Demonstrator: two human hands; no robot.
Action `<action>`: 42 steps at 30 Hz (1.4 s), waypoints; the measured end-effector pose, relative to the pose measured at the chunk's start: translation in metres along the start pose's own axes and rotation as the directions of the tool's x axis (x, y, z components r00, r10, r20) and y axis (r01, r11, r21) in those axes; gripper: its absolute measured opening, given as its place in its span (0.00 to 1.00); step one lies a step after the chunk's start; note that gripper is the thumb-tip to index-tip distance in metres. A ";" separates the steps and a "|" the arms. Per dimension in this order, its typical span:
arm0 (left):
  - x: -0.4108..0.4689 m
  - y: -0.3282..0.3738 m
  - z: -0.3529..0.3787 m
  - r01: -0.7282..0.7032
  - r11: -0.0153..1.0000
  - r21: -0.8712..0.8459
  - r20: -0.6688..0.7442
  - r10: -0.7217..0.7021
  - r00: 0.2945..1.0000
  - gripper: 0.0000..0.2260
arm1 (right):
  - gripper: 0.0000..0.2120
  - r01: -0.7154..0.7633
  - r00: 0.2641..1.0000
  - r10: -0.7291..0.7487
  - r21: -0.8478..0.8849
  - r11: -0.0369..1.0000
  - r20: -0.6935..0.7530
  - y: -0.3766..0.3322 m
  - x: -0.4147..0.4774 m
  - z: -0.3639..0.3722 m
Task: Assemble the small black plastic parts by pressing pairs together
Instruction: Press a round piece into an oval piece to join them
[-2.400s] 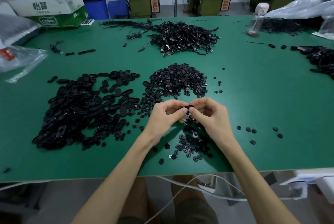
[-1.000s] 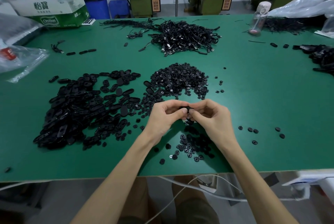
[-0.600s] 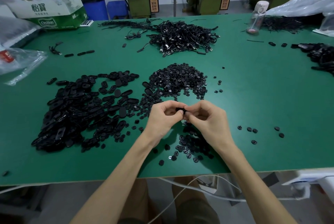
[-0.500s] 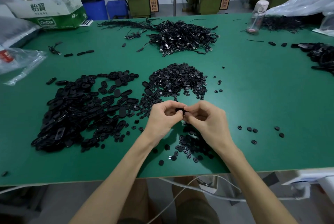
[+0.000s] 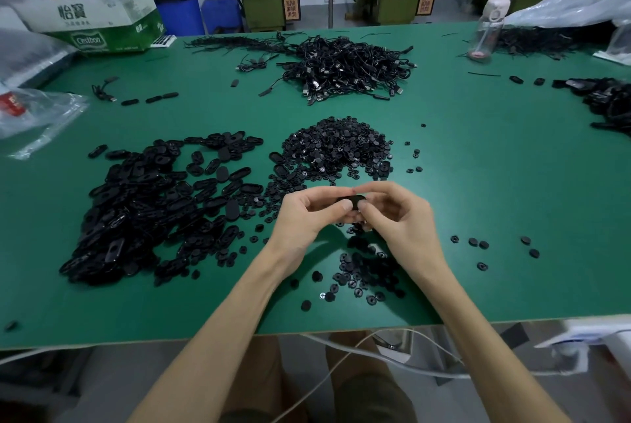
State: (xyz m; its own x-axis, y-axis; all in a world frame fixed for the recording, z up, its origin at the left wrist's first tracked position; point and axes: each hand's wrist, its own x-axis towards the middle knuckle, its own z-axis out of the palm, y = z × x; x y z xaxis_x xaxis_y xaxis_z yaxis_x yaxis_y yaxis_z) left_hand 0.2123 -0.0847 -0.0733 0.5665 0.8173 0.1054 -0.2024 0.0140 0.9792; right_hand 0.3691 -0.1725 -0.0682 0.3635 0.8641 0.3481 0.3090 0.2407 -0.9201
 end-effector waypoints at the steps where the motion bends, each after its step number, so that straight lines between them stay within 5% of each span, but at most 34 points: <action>1: 0.000 0.000 0.000 -0.002 1.000 -0.008 -0.003 0.002 1.000 0.11 | 0.11 0.036 0.999 -0.037 -0.083 0.996 -0.010 0.000 0.000 0.002; 11: 0.002 0.000 -0.001 0.038 0.995 -0.089 -0.015 -0.039 0.999 0.10 | 0.05 0.178 0.973 -0.221 -0.377 0.909 -0.072 0.003 -0.001 0.004; 42: 0.002 -0.001 -0.001 0.043 0.996 -0.083 0.025 -0.041 0.999 0.10 | 0.04 0.133 0.986 -0.155 -0.265 0.955 -0.066 0.001 0.000 0.003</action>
State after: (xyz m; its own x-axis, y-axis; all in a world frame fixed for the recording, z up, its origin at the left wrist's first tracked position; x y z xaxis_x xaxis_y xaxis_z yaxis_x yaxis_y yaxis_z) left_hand 0.2127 -0.0822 -0.0744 0.5939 0.8016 0.0690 -0.2435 0.0974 0.9650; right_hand 0.3671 -0.1707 -0.0694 0.3685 0.7851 0.4979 0.5763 0.2273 -0.7850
